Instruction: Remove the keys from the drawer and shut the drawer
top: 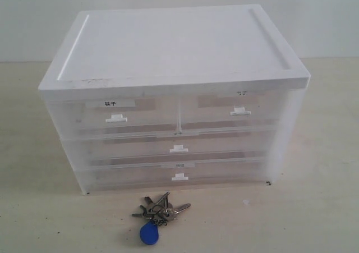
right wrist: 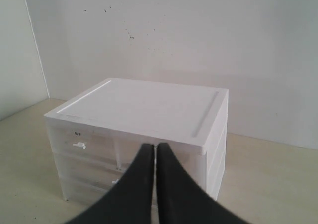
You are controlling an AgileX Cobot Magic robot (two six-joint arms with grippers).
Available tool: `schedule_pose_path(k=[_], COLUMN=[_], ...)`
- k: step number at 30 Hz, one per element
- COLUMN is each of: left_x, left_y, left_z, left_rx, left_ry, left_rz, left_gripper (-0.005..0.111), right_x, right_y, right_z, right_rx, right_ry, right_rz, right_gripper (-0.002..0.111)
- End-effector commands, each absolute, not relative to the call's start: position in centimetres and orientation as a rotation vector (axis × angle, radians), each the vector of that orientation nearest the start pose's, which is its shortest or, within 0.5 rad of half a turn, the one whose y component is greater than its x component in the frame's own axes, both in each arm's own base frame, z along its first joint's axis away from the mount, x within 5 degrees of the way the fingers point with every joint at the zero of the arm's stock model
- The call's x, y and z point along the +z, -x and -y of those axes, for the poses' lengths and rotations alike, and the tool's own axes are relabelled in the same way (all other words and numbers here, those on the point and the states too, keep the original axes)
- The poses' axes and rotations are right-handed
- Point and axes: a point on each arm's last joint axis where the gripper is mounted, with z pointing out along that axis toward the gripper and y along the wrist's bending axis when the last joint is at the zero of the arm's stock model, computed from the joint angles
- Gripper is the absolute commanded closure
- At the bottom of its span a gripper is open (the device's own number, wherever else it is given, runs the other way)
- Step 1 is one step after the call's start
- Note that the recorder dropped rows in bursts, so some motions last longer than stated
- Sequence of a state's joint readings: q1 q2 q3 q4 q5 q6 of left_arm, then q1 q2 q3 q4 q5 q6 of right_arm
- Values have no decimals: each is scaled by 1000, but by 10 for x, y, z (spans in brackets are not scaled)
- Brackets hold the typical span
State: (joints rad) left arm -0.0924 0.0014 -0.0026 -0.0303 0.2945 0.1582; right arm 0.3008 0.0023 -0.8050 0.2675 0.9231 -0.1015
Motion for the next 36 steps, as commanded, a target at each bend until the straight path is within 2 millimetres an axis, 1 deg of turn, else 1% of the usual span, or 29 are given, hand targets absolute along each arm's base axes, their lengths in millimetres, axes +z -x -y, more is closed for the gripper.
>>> schedule_pose_path(k=[1,4,7,10,12,17,20,25,27,28,29,30,31,32,33,34,35,36], left_x=[186,186,186,186,186,186,186,186,186,186,186,186,186,186,186,186,186,186], left_y=[-54,-54,-54,-54,-54,-54,-54,-54,-54,-54,-54,-54,-54,-54,-54,-54,-54,-54], left_z=[6,6,6,6,6,6,6,6,6,6,6,6,6,6,6,6,6,6], left_rx=[16,16,16,16,16,16,16,16,16,16,16,16,16,16,16,16,16,16], left_ry=[-201,-201,-201,-201,-201,-201,-201,-201,-201,-201,-201,-201,-201,-201,-201,-201,-201,-201], left_rz=[-1768,-1768,-1768,-1768,-1768,-1768,-1768,-1768,-1768,-1768,-1768,-1768,-1768,-1768,-1768,-1768,-1768,-1768], left_gripper=[102,102,102,102,102,102,102,102,102,102,102,102,102,102,102,102,102,102], right_x=[371,370,370,372,370,355,335,291,270,251,242,227,218,203,195,194,189,189], right_y=[57,57,49,38,32,13,-3,-29,-38,-45,-48,-51,-53,-55,-56,-56,-55,-55], right_z=[-2,-2,-1,-2,-3,-6,-5,0,1,2,2,3,3,4,4,4,4,4], right_rx=[449,449,366,256,174,6,-66,-127,-143,-144,-143,-152,-154,-167,-174,-174,-168,-162], right_ry=[353,353,364,290,233,105,58,57,58,55,55,62,63,70,77,78,73,66], right_rz=[-1552,-1554,-1495,-1400,-1373,-1368,-1407,-1471,-1504,-1538,-1553,-1594,-1620,-1666,-1690,-1695,-1749,-1751], right_gripper=[108,108,108,108,108,108,108,108,108,108,108,108,108,108,108,108,108,108])
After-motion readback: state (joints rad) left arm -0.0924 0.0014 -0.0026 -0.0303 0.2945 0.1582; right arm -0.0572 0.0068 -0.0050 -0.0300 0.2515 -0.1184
